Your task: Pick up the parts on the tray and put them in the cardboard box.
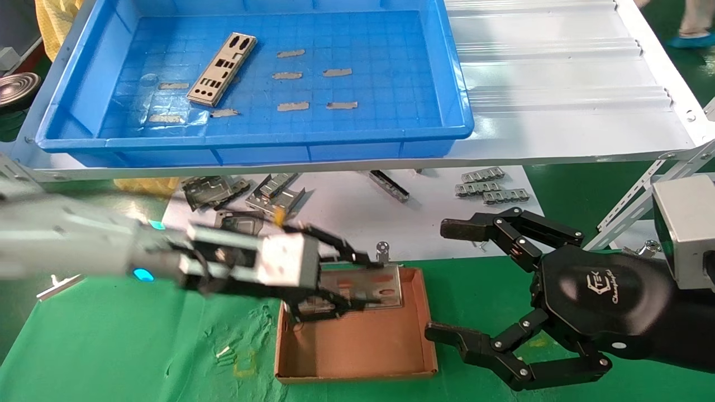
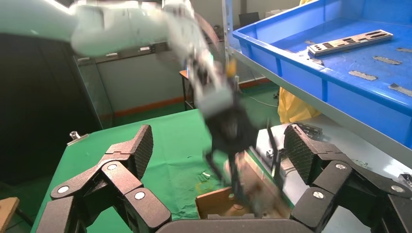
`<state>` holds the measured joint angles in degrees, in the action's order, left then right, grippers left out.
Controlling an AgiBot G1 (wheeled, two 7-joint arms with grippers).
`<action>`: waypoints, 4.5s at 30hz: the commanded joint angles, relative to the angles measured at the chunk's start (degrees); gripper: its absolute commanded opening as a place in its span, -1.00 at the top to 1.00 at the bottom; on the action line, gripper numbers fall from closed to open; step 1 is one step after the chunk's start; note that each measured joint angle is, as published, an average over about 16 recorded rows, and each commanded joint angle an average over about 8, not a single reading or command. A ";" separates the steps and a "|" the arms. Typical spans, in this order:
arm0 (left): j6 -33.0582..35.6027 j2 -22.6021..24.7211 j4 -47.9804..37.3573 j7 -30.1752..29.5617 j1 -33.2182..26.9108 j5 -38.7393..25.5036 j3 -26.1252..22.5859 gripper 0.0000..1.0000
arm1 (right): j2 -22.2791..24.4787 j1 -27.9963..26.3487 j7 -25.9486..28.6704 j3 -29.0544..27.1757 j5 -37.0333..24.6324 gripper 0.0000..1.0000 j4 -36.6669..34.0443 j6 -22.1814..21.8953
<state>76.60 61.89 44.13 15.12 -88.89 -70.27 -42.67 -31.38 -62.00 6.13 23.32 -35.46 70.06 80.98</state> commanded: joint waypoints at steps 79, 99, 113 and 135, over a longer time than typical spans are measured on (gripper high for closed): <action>12.63 1.72 -16.70 1.26 6.51 12.37 6.55 -1.00 | 0.00 0.01 0.00 0.00 0.02 -1.00 -0.01 -0.01; 11.27 -9.25 1.01 -9.15 14.49 18.52 14.26 -1.00 | 0.00 0.01 0.00 0.00 0.02 -1.00 -0.01 -0.01; 10.32 -16.91 13.38 -16.42 20.08 22.82 19.65 -1.00 | 0.00 0.01 0.00 0.00 0.02 -1.00 -0.01 -0.01; 9.09 -27.52 30.51 -26.27 27.82 28.84 27.11 -1.00 | 0.01 0.02 0.00 0.00 0.02 -1.00 -0.02 -0.02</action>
<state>85.72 34.81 73.93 -10.76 -61.38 -41.65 -15.85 -31.38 -61.98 6.12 23.31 -35.44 70.04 80.96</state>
